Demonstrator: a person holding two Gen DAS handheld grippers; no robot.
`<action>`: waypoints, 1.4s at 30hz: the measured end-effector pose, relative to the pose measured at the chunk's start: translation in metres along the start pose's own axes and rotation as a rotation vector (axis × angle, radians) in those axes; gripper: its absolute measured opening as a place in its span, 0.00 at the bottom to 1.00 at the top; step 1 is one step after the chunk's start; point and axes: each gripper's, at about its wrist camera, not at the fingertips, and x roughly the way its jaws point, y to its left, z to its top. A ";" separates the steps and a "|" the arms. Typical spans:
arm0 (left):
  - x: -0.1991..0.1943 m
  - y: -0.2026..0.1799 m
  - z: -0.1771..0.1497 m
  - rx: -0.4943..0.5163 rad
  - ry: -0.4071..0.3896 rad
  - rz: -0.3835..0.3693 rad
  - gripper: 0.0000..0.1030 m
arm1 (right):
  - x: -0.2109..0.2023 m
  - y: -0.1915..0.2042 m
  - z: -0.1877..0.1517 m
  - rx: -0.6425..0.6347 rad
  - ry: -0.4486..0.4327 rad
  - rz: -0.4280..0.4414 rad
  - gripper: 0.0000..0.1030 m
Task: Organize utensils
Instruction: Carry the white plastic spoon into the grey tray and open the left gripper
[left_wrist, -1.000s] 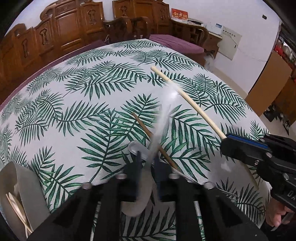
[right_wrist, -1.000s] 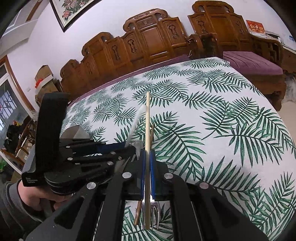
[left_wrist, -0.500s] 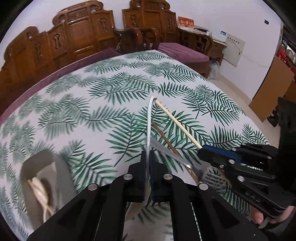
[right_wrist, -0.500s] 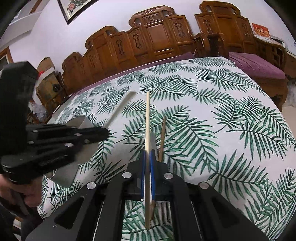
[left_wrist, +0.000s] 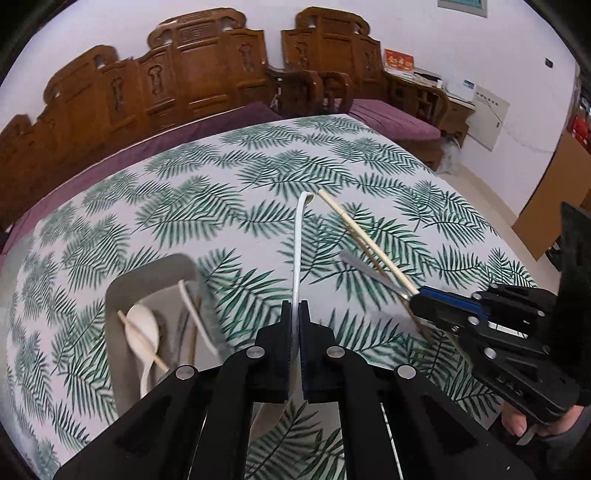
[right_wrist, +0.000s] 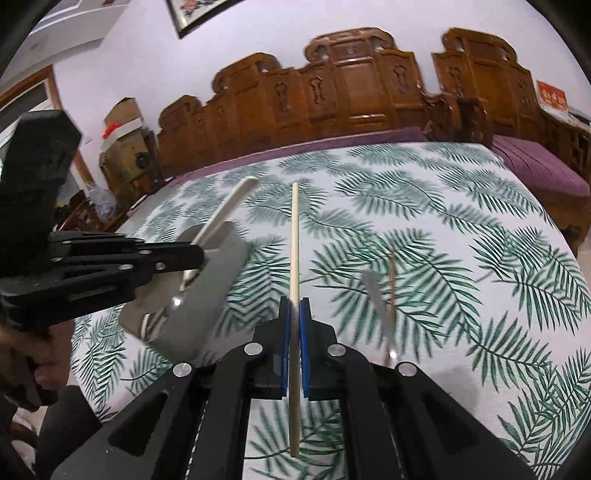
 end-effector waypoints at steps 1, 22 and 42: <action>-0.001 0.003 -0.002 -0.004 0.001 0.004 0.03 | -0.001 0.005 0.000 -0.009 -0.002 0.005 0.06; 0.016 0.077 -0.044 -0.192 0.065 0.082 0.03 | -0.007 0.066 -0.014 -0.100 0.018 0.093 0.06; 0.054 0.101 -0.040 -0.228 0.111 0.127 0.03 | 0.012 0.062 -0.016 -0.095 0.071 0.108 0.06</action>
